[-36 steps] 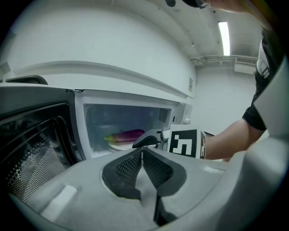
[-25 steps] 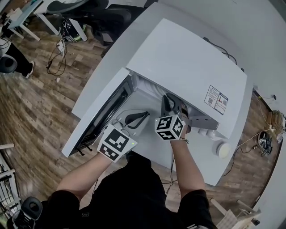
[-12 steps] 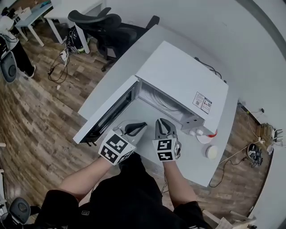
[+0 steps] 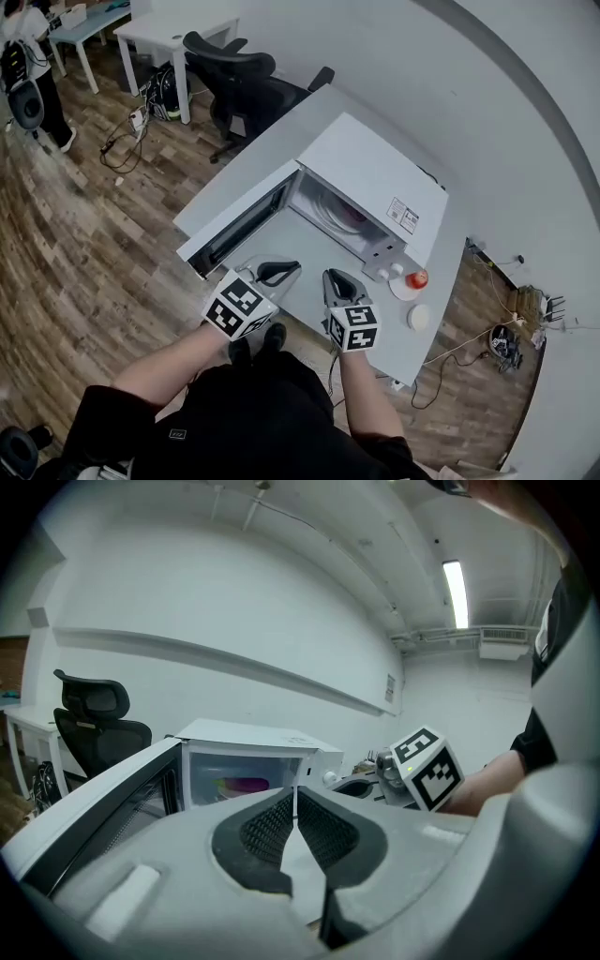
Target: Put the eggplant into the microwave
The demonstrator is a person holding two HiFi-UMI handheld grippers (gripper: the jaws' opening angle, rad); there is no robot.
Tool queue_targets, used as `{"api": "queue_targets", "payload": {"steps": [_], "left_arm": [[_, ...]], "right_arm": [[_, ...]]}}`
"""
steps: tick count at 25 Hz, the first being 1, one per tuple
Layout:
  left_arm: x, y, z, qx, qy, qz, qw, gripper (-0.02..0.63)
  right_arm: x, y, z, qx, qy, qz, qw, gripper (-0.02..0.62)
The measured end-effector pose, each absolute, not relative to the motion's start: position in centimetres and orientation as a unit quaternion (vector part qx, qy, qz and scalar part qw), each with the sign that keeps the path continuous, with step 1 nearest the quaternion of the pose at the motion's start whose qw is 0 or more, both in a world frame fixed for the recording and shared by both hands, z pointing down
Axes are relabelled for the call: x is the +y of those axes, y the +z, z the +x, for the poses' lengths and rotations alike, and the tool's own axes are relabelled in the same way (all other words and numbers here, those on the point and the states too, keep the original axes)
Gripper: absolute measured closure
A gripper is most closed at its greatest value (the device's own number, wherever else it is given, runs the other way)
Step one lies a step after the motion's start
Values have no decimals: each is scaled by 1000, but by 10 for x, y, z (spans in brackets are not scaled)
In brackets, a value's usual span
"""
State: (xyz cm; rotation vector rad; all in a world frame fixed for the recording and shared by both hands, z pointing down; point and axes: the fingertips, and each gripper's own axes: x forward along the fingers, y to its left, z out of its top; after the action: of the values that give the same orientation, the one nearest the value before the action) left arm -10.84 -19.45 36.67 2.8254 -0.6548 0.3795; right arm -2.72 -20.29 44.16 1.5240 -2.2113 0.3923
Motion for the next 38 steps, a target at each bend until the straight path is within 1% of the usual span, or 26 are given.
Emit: {"api": "queue_targets", "payload": {"steps": [2,6,9,15,23,30,32,35,36,38], "left_arm": [[-186,362,-113,-226,123,960,110,584],[-173,359,-112,-229,120,959,112,584],[-164,356,-107,-235,118,958,113,584],[-141,352,-89,-250,126,954,111,584],[-97,339,-44,-285,128,944,110,584],[-61,342,-22,-324,122,928,136,584],[-48,338,-19,-321,121,930,135,584],[-34,326,-13,-303,117,937,125,584],[-31,321,-10,-294,117,941,118,584],[-28,309,-7,-279,117,948,97,584]], "right_arm": [[-190,435,-32,-802,159,543,193,555],[-169,423,-34,-811,152,533,188,557],[-151,412,-25,-817,158,527,171,557],[-110,388,6,-828,172,522,115,558],[-41,365,53,-852,194,483,53,566],[0,340,87,-874,189,447,10,574],[8,327,90,-877,197,439,-19,578],[14,304,96,-866,223,438,-96,580],[14,298,97,-862,218,446,-106,580],[13,290,97,-859,198,461,-103,580]]}}
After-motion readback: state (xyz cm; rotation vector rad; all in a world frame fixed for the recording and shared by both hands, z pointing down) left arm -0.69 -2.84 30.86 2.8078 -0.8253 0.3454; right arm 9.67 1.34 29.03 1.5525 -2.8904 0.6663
